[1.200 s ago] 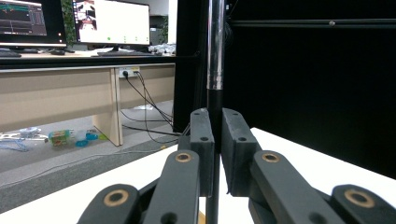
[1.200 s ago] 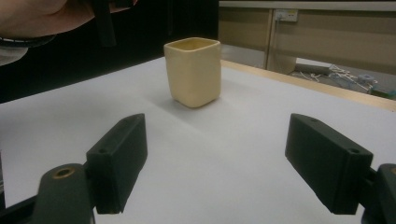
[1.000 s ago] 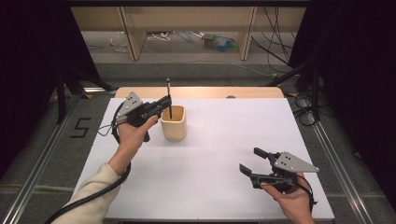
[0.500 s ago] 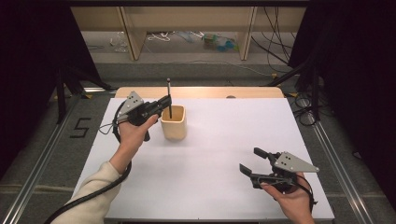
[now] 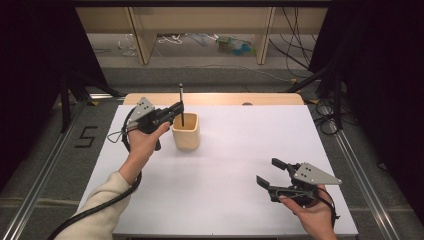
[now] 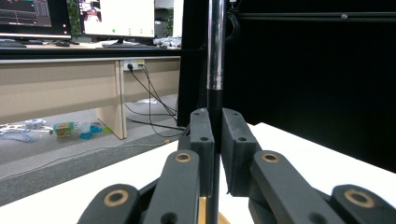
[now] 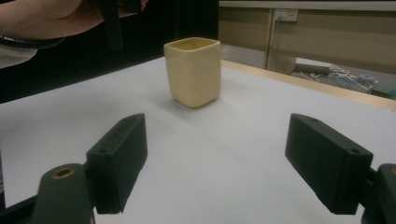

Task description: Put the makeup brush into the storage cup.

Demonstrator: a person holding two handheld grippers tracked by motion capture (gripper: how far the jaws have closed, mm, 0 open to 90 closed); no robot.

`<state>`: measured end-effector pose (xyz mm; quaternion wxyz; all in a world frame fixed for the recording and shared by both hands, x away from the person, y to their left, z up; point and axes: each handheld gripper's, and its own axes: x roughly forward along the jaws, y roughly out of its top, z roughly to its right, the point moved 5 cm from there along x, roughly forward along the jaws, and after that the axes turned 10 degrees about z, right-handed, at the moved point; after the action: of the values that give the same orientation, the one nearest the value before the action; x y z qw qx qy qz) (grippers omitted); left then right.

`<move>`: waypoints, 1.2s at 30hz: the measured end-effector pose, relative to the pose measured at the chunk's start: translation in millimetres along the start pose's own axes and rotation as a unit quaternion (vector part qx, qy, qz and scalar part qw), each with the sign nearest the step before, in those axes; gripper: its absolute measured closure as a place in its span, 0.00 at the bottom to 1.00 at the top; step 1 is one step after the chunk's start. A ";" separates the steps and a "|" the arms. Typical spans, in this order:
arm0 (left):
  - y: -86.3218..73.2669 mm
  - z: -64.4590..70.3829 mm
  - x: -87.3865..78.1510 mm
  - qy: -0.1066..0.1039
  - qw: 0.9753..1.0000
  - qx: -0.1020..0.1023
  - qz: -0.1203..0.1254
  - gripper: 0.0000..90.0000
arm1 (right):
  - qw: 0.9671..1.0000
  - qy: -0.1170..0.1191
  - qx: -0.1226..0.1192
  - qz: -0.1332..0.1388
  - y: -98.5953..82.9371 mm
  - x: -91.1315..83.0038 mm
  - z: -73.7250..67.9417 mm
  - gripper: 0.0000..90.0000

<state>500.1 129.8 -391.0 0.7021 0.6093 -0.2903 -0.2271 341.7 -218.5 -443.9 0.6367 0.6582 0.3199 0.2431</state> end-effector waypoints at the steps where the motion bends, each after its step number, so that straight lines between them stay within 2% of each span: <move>1: 0.0 -0.2 0.3 -0.001 1.000 0.001 0.000 0.93 | 1.000 0.000 0.000 0.000 0.0 0.0 0.0 0.25; 11: -0.6 -1.6 4.1 0.001 1.000 0.002 -0.004 0.93 | 1.000 -0.001 0.000 0.003 0.0 0.4 -0.2 0.25; 16: -2.1 -1.9 6.7 0.003 1.000 -0.005 -0.002 0.93 | 1.000 0.000 0.000 0.001 -0.1 0.2 -0.1 0.25; 21: -3.7 -3.1 8.8 0.002 1.000 0.000 -0.006 0.93 | 1.000 0.000 0.000 -0.001 -0.1 -0.1 0.0 0.25; 23: -4.5 -3.0 9.9 0.004 1.000 -0.006 -0.005 0.93 | 1.000 0.000 0.000 0.001 -0.1 0.1 -0.1 0.25; 25: -4.9 -4.2 10.5 0.003 1.000 -0.001 -0.007 0.93 | 1.000 0.000 0.001 0.003 0.0 0.3 -0.3 0.25; 29: -6.3 -4.5 11.8 0.004 1.000 -0.007 -0.006 0.93 | 1.000 0.000 0.000 0.000 -0.1 0.0 0.0 0.25; 36: -9.6 -7.1 13.1 0.005 1.000 -0.003 -0.009 0.93 | 1.000 0.000 0.001 0.002 -0.1 0.3 -0.4 0.25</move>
<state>514.8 124.6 -399.4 0.7033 0.6110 -0.2803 -0.2314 341.6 -218.0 -444.0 0.6357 0.6593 0.3186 0.2441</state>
